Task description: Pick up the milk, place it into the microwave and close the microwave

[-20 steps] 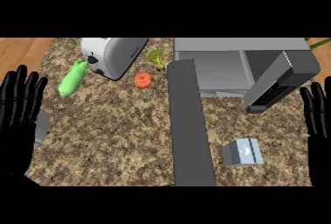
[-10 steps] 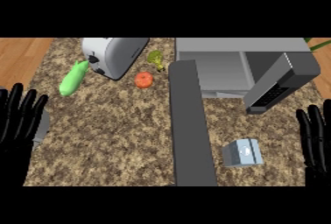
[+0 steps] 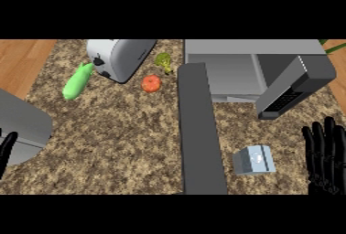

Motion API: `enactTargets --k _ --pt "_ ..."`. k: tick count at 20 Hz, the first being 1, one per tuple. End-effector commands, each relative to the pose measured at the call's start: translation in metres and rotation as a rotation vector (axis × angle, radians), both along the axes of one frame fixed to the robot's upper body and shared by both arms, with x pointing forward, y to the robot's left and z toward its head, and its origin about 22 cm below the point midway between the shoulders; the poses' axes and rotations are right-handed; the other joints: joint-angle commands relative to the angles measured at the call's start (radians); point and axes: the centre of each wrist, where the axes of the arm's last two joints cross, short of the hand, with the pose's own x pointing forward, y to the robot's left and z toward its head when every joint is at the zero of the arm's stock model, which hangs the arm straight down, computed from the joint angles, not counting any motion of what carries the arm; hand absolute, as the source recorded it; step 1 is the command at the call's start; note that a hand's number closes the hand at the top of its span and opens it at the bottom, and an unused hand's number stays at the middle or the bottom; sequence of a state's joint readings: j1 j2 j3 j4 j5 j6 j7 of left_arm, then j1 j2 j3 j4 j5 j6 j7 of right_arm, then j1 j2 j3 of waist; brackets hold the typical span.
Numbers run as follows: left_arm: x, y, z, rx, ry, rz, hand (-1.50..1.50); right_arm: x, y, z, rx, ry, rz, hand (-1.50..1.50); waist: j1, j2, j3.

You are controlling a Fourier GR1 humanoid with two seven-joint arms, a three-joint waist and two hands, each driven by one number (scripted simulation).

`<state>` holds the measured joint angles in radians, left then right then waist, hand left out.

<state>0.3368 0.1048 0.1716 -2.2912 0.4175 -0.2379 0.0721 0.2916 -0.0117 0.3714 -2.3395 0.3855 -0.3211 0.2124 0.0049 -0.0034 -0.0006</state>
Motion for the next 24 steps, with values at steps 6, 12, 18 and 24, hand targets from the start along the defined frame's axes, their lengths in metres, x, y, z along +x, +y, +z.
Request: enactTargets --k 6,12,18,24 --pt "-0.049 0.015 0.011 0.013 0.011 -0.005 -1.5 0.005 -0.026 -0.043 -0.058 0.075 -0.154 -1.5 0.005 0.0 0.001" --pt "-0.044 0.027 0.011 0.008 -0.022 0.007 -1.5 -0.001 -0.033 -0.092 -0.051 0.136 -0.238 -1.5 -0.002 0.0 0.002" --pt "-0.063 0.033 0.005 0.007 0.002 0.012 -1.5 0.003 -0.046 -0.146 -0.039 0.216 -0.239 -1.5 0.007 0.0 0.001" --pt "-0.069 0.03 0.006 -0.001 -0.009 0.032 -1.5 0.009 -0.068 -0.198 -0.07 0.262 -0.253 -1.5 0.006 0.002 0.002"
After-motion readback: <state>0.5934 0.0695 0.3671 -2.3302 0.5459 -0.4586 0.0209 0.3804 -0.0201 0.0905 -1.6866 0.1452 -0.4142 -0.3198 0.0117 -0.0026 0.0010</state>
